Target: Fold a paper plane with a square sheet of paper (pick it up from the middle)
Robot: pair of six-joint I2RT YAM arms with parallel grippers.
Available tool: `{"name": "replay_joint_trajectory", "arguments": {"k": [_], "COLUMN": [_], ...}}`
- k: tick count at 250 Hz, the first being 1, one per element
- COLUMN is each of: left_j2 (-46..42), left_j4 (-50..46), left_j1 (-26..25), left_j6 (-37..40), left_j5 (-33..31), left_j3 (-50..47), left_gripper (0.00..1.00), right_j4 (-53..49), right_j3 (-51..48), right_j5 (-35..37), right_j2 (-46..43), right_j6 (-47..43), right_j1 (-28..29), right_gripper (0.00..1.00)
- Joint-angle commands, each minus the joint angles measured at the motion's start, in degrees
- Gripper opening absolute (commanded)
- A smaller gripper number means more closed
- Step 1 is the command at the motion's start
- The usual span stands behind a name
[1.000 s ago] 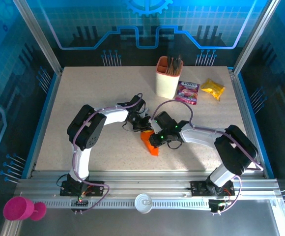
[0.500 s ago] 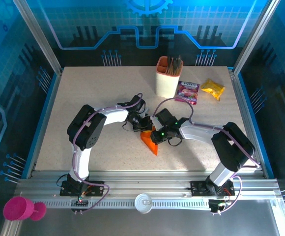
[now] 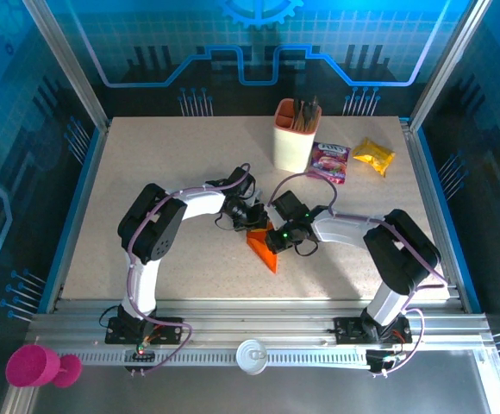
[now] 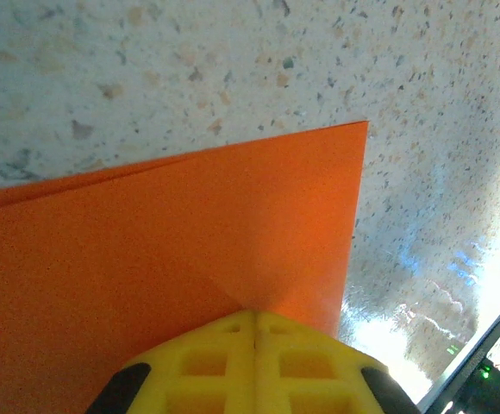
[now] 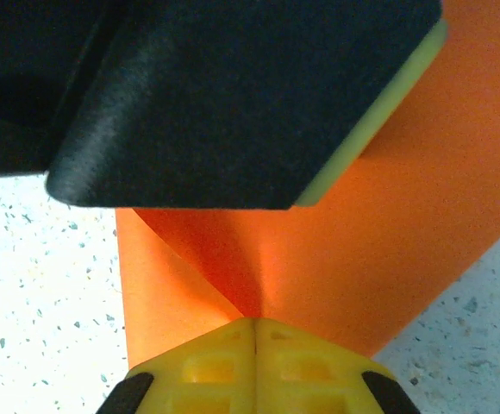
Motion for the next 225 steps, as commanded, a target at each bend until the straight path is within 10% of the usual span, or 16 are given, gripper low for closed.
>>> {"name": "replay_joint_trajectory", "arguments": {"k": [1,225], "left_j2": [1.9,1.3], "left_j4": [-0.5,0.5], "left_j1": [-0.2,-0.2], "left_j6": [1.4,0.3], "left_j5": [-0.2,0.0], "left_j3": [-0.9,-1.6], "left_gripper": [0.00,0.00], "right_j4": [0.5,3.1], "right_j3": [1.7,-2.4], "right_j5": [0.2,0.6], "right_j2": [1.0,3.6], "right_j6": [-0.9,0.8], "right_j1": [-0.9,-1.6], "right_gripper": [0.00,0.00]}}
